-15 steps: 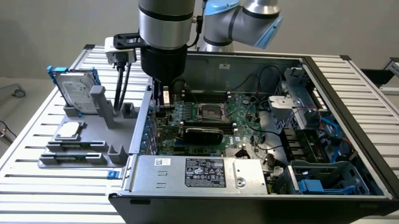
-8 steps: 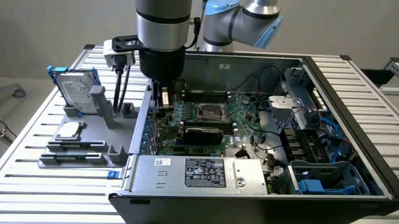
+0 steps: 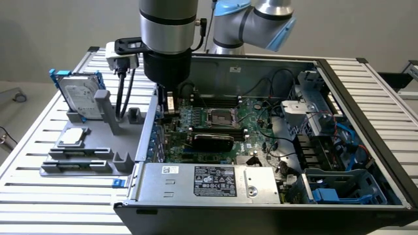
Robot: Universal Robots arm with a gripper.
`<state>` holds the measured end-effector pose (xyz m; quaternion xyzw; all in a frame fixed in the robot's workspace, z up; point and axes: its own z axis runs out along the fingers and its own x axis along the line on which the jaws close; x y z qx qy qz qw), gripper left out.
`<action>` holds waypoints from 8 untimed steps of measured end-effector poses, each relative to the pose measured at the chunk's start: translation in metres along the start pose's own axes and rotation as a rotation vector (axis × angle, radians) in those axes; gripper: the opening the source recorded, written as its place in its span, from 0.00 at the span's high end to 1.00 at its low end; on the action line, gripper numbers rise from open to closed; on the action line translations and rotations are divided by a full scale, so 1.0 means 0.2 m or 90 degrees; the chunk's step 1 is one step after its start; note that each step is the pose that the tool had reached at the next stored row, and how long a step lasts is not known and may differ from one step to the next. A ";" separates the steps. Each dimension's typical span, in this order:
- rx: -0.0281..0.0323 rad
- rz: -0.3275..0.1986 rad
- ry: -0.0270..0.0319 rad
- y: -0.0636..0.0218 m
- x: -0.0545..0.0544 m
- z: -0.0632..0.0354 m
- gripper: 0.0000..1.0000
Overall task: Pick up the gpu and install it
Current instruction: 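Press down on the gpu until it lock into place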
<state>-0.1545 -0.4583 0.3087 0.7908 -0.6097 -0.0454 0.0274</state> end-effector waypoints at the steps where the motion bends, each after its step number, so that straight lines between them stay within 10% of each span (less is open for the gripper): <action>1: 0.0001 0.000 0.0000 -0.004 0.00 0.000 0.89; 8: 0.0097 0.000 0.0025 -0.015 0.00 0.007 0.89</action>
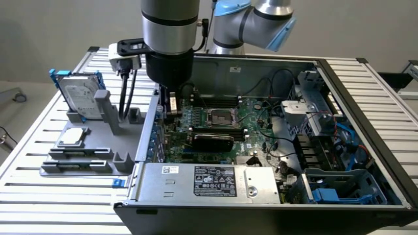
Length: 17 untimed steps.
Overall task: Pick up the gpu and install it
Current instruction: 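Press down on the gpu until it lock into place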
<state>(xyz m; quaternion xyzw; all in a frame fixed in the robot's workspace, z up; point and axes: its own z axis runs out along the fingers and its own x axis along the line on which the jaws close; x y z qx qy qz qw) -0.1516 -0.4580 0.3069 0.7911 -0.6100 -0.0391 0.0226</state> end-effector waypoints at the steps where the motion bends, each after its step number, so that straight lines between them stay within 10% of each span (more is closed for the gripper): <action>1: 0.0022 0.000 0.0006 -0.001 0.00 0.005 0.89; 17: 0.0055 0.015 0.0001 0.024 -0.01 0.020 0.89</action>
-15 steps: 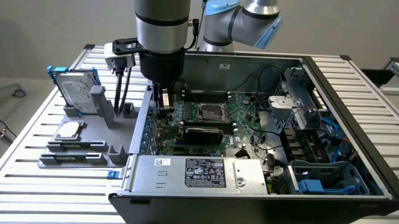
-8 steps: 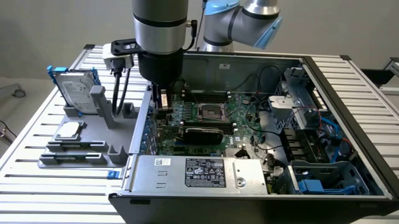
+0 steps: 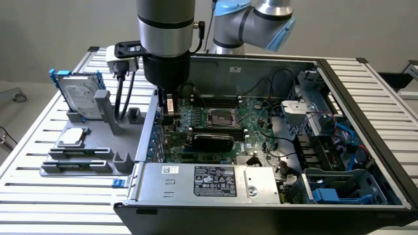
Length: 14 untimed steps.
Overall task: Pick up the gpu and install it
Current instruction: 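Press down on the gpu until it lock into place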
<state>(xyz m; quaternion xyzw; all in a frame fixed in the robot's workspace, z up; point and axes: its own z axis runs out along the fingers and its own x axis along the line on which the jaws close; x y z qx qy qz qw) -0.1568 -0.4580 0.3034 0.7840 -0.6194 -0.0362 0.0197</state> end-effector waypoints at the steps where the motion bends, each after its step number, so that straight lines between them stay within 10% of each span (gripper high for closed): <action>1: 0.0001 0.000 -0.0001 0.000 0.00 0.000 0.89; 14: -0.0006 0.002 -0.0002 0.006 0.00 -0.010 0.89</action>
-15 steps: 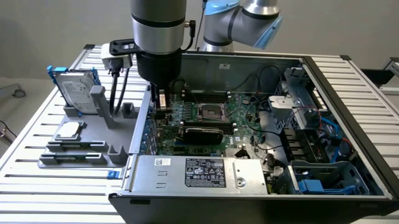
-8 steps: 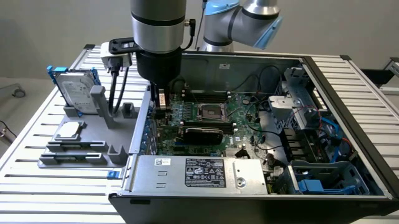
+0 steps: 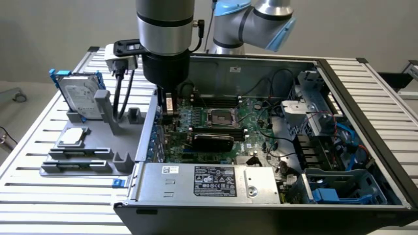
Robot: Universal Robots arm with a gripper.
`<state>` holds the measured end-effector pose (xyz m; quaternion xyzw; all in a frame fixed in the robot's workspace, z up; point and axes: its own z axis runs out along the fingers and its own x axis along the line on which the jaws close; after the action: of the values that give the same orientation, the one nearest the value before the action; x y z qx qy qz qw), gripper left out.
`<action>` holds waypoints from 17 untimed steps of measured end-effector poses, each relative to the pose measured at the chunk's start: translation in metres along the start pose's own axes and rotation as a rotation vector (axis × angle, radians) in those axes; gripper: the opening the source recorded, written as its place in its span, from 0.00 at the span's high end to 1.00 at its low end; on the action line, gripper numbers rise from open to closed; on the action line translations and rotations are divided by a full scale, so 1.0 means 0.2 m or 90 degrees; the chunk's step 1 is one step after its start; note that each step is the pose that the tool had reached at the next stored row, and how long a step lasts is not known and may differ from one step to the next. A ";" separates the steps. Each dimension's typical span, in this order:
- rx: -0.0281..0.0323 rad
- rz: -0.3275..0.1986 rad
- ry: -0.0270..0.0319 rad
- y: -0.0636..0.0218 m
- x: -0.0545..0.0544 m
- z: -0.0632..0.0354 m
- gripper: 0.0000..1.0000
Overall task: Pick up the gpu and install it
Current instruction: 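Press down on the gpu until it lock into place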
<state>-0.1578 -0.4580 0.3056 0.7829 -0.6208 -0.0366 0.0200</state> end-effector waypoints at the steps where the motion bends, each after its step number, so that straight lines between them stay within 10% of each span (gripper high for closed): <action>1: 0.0000 0.000 0.0000 0.002 0.00 0.001 0.89; 17: -0.0014 0.001 0.0016 0.010 0.00 -0.009 0.89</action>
<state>-0.1598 -0.4580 0.3077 0.7825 -0.6212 -0.0363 0.0217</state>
